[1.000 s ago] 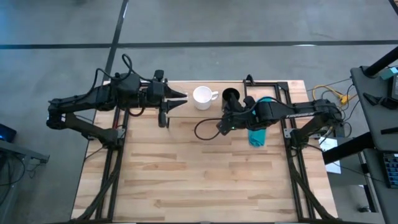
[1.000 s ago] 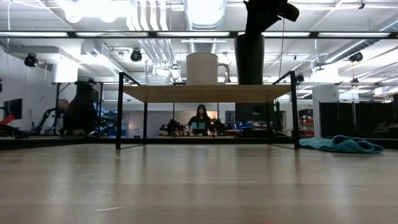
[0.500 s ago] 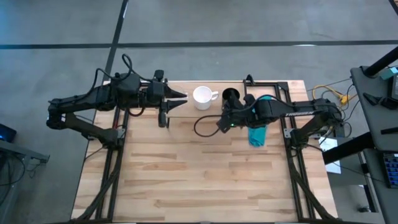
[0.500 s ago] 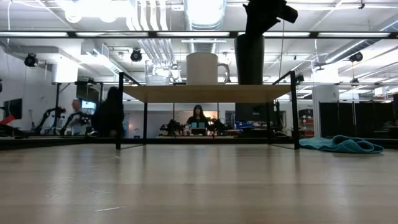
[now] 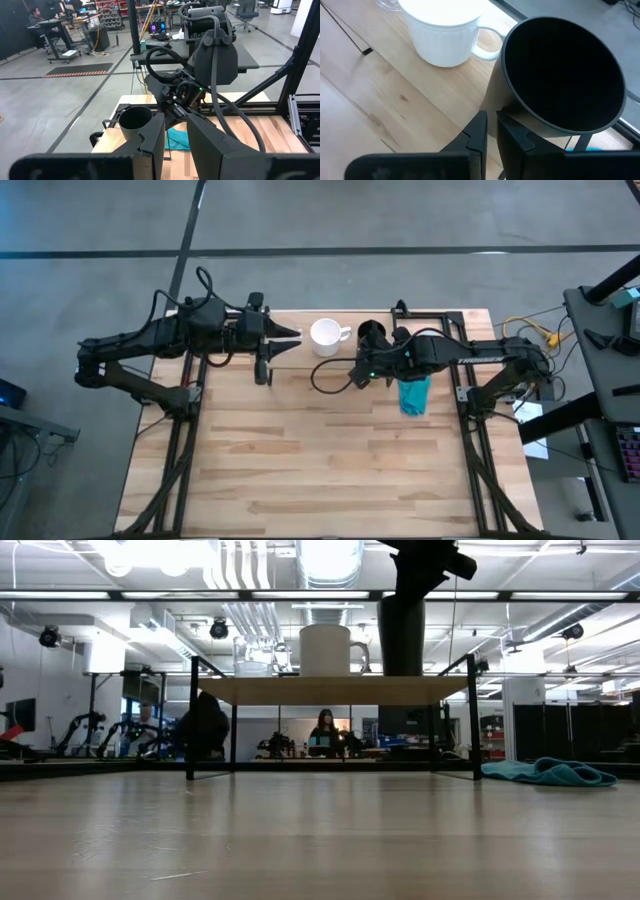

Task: Stack small to large cups/mugs on shelf
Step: Adjust the black glass on the shelf, then return to Home Position

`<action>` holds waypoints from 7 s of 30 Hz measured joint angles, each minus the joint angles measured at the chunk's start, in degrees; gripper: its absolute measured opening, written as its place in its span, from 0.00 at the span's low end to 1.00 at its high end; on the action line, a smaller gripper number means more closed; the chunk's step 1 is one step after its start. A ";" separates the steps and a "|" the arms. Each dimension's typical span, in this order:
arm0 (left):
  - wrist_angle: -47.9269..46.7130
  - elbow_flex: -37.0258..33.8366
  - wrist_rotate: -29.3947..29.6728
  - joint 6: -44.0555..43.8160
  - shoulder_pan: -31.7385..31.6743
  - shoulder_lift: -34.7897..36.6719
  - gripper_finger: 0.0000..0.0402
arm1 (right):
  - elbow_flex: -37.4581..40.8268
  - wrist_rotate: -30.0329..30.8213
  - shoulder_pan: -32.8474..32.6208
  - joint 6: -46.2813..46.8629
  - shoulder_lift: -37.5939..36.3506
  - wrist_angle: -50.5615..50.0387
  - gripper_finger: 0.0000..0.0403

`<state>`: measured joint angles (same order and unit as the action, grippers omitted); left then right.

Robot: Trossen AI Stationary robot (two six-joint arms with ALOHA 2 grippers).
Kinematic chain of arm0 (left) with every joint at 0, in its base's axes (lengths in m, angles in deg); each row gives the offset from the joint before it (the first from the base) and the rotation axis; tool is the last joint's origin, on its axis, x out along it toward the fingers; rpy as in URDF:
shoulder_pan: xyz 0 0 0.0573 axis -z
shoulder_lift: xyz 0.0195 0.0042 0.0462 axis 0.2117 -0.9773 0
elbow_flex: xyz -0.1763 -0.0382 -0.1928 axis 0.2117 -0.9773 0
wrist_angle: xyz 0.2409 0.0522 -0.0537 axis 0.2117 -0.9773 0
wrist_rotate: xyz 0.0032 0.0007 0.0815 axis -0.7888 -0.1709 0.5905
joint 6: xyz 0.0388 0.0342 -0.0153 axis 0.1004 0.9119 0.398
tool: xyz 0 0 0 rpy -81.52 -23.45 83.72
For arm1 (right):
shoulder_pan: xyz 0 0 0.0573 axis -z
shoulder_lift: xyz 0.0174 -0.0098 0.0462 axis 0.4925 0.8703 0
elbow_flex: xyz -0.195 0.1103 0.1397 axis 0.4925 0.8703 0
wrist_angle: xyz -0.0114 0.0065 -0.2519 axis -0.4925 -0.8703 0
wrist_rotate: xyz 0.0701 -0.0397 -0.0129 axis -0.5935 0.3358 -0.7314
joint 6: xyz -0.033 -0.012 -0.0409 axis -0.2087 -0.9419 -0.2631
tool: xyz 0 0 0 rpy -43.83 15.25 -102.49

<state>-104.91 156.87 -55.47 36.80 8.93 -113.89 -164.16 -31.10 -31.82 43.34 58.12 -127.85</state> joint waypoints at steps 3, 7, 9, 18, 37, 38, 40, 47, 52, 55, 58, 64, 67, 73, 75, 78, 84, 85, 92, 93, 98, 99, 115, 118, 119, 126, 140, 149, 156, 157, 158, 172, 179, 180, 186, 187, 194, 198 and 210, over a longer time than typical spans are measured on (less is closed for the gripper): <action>0.00 0.00 -0.01 0.00 -0.01 0.01 0.17 | 0.02 -0.02 0.51 -0.24 0.00 0.02 0.08; 0.00 0.00 0.00 0.00 0.00 0.00 0.17 | 0.01 -0.02 1.09 -0.44 0.00 0.00 0.08; 0.00 0.00 0.01 0.00 0.00 0.00 0.17 | 0.02 -0.03 1.25 -0.45 0.00 0.00 0.08; 0.00 0.00 1.13 0.13 -0.03 0.00 0.17 | 0.02 -0.10 1.49 -1.36 0.00 0.02 0.08; 0.02 0.00 1.39 -0.02 -0.07 0.00 0.17 | 0.02 1.38 2.64 -1.83 0.00 0.07 0.08; 0.02 0.00 1.39 -0.13 -0.07 0.00 0.17 | 0.00 1.40 2.82 -2.01 0.00 0.05 0.08; 0.02 0.00 1.39 -0.32 -0.07 0.00 0.17 | 0.02 1.43 3.21 -2.79 0.00 0.07 0.08; -1.12 0.00 1.36 -2.76 -0.07 1.30 0.17 | 0.02 1.75 3.76 -4.09 -1.74 -0.04 0.08; -6.85 0.00 1.35 -5.14 -0.07 4.82 0.17 | 0.02 2.87 2.63 -4.21 -6.57 -0.08 0.08; -10.08 0.00 1.34 -7.92 -0.07 7.71 0.17 | 0.02 2.86 1.36 -4.24 -10.87 -0.13 0.08; -12.97 0.00 1.34 -9.85 -0.07 10.78 0.17 | 0.02 2.87 -0.31 -4.24 -15.43 -0.18 0.08; -18.87 -0.10 1.44 -11.10 -0.07 16.13 0.17 | 0.87 3.87 -3.86 -4.19 -23.88 -0.35 0.08; -19.52 -1.03 2.22 -11.08 -0.02 18.99 0.17 | 3.29 6.26 -5.69 -2.84 -28.26 0.42 0.08; -19.62 -5.73 5.98 -15.22 -0.03 26.72 0.17 | 11.94 7.09 -9.11 -0.10 -37.87 2.07 0.08; -18.48 -7.85 6.14 -15.39 -0.02 30.38 0.17 | 15.78 7.55 -10.40 -2.54 -41.20 5.48 0.08; -17.53 -11.29 6.31 -15.41 -0.04 35.87 0.17 | 22.52 7.23 -12.60 -9.49 -46.05 14.46 0.08; -16.97 -20.16 9.53 -18.00 -0.08 46.10 0.17 | 35.95 2.20 -14.63 -18.72 -55.73 33.81 0.08; -15.79 -21.48 9.62 -18.43 -0.07 48.10 0.17 | 37.81 1.47 -14.66 -19.25 -57.35 35.59 0.08; -10.84 -32.33 10.08 -18.62 -0.07 60.59 0.17 | 49.47 -4.08 -14.66 -20.83 -67.61 45.93 0.08; -10.91 -33.86 9.92 -18.68 -0.07 61.89 0.17 | 51.15 -6.14 -14.67 -21.58 -69.09 48.30 0.08; -11.62 -39.77 9.41 -21.43 -0.07 65.20 0.17 | 59.39 -11.14 -14.68 -24.76 -75.83 58.69 0.08; -14.25 -40.51 8.89 -21.49 0.00 65.24 0.17 | 60.79 -11.12 -14.68 -24.57 -77.00 59.30 0.08; -4.72 -49.32 7.57 -24.39 -0.07 64.70 0.17 | 78.19 -10.64 -14.66 -18.12 -90.16 61.15 0.08; -3.03 -51.81 7.46 -24.39 -0.05 64.72 0.17 | 80.28 -10.65 -14.66 -18.10 -89.99 62.38 0.08; -1.82 -52.54 7.50 -24.41 -0.03 64.82 0.17 | 80.92 -10.55 -14.63 -17.88 -89.87 63.03 0.08; 4.80 -59.23 6.64 -24.38 -0.07 65.28 0.17 | 84.95 -9.09 -14.55 -13.34 -89.99 64.26 0.08; 17.13 -75.51 -2.94 -24.73 -0.04 65.40 0.17 | 88.41 -9.11 -14.55 -13.68 -89.91 68.92 0.08; 26.57 -82.47 -2.26 -25.66 -0.07 65.52 0.17 | 88.32 -9.19 -14.61 -24.19 -86.89 66.10 0.08; 26.88 -83.43 -1.46 -24.31 -0.07 65.37 0.17 | 88.32 -9.18 -14.59 -27.17 -82.44 66.04 0.08; 26.91 -83.43 -1.29 -23.69 -0.07 65.43 0.17 | 88.32 -9.15 -14.59 -27.17 -81.63 66.05 0.08; 26.96 -83.43 -0.75 -23.08 -0.07 65.44 0.17 | 88.32 -9.15 -14.55 -27.17 -80.73 66.03 0.08; 27.26 -83.52 1.28 -22.77 -0.07 65.26 0.17 | 88.32 -9.13 -14.57 -22.98 -74.07 67.62 0.08; 27.23 -83.56 1.28 -22.82 -0.07 64.87 0.17 | 88.32 -9.15 -14.57 -29.87 -76.68 72.51 0.08; 27.23 -83.56 1.28 -22.82 -0.07 64.76 0.17 | 88.32 -9.14 -14.57 -30.18 -77.31 72.61 0.08; 27.21 -83.58 1.28 -22.82 -0.07 64.63 0.17 | 88.32 -11.08 -14.61 -29.92 -80.57 69.32 0.08; 27.21 -83.60 1.28 -22.82 -0.07 64.63 0.17 | 88.32 -11.50 -14.61 -29.87 -81.07 68.69 0.08; 27.21 -83.62 1.27 -22.82 -0.07 64.62 0.17 | 88.30 -12.83 -14.61 -31.52 -84.24 65.89 0.08; 27.21 -83.62 1.26 -22.82 -0.05 64.61 0.17 | 88.30 -12.83 -14.61 -34.23 -84.97 65.88 0.08; 27.19 -83.65 1.26 -22.82 -0.06 64.61 0.17 | 88.30 -12.78 -14.61 -30.33 -82.53 65.83 0.08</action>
<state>-77.72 73.22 -54.21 13.98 8.87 -49.28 -75.86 -43.89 -46.43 13.01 -24.41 -62.02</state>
